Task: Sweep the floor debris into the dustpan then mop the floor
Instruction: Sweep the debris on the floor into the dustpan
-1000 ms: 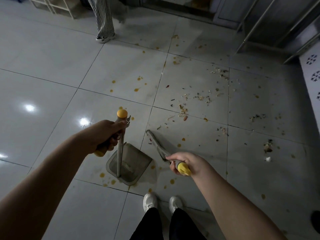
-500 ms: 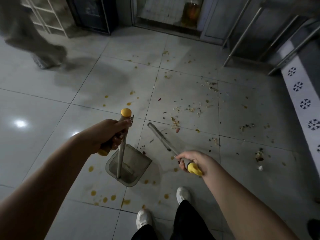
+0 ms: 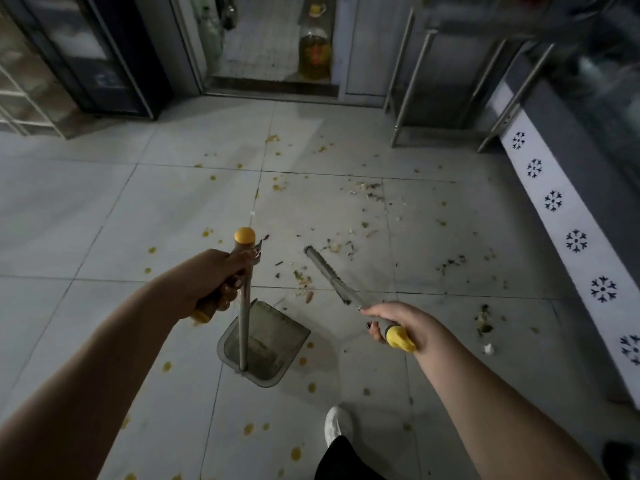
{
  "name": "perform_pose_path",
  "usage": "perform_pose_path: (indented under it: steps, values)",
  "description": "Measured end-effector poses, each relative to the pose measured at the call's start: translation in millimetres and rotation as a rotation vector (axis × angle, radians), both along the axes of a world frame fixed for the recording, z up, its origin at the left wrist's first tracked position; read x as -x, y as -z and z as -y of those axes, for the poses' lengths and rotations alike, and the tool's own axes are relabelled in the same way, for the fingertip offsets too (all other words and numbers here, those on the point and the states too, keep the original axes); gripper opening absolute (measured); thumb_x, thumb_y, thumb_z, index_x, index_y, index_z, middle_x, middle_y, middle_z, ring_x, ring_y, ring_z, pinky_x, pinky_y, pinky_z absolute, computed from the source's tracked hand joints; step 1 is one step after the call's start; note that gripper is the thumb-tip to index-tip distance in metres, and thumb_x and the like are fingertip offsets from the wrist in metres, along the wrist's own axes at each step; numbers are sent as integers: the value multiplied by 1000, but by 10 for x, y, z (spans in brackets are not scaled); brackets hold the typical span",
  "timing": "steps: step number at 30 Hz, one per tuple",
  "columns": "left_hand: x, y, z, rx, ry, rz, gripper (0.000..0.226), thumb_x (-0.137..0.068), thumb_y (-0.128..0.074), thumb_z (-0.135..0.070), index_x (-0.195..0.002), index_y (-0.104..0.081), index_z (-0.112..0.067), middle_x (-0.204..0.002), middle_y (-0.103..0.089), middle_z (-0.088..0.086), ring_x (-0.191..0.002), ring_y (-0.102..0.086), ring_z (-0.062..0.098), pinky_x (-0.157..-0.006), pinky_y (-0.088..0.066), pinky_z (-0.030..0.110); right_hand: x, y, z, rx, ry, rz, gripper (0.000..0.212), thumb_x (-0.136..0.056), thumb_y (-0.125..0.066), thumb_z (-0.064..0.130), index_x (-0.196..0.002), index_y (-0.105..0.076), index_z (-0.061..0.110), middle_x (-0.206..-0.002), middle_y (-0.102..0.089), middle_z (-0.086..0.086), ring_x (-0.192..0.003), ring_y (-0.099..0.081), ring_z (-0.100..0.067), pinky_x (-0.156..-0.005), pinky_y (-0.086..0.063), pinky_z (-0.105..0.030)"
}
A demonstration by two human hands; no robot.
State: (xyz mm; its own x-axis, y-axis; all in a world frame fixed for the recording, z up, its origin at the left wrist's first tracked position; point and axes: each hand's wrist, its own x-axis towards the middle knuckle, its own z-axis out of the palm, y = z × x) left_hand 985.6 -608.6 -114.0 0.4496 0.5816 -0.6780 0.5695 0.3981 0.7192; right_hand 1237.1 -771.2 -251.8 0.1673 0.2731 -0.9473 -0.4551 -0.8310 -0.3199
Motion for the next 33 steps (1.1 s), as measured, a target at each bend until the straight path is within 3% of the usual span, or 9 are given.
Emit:
perform_pose_path:
  steps: [6, 13, 19, 25, 33]
  values:
    - [-1092, -6, -24, -14, 113, 11, 33, -94, -50, -39, -84, -48, -8, -53, -38, 1, -37, -32, 8, -35, -31, 19, -951, -73, 183, -4, 32, 37, 13, -93, -58, 13, -92, -48, 5, -69, -50, -8, -27, -47, -9, -32, -42, -15]
    - [-2239, 46, -178, -15, 275, 50, 37, -92, -52, -41, -77, -49, -8, -50, -40, -2, -36, -33, 7, -36, -33, 20, -1762, -29, 422, -26, 143, 49, 20, -94, -56, 21, -83, -50, 5, -38, -51, -3, -31, -46, -10, -38, -38, -21]
    - [-3262, 147, -269, 47, 372, 94, 38, -91, -53, -42, -73, -46, -10, -45, -40, -4, -33, -33, 6, -35, -32, 17, -2426, -39, 570, -21, 352, 67, 21, -93, -59, 20, -85, -49, 3, -39, -50, -4, -29, -46, -10, -33, -40, -18]
    - [-4186, 150, -338, 78, 541, 112, 37, -92, -52, -42, -80, -49, -7, -44, -41, -5, -34, -34, 6, -36, -34, 17, -3091, -119, 613, -49, 571, 72, 18, -94, -57, 15, -84, -47, 4, -62, -43, -8, -27, -46, -9, -30, -40, -15]
    - [-5223, 133, -114, 101, 708, 82, 36, -93, -52, -38, -72, -46, -10, -41, -41, -6, -33, -34, 6, -34, -34, 17, -3798, -44, 966, -53, 712, 42, 18, -97, -53, 18, -85, -46, 6, -58, -46, -6, -27, -46, -9, -31, -40, -14]
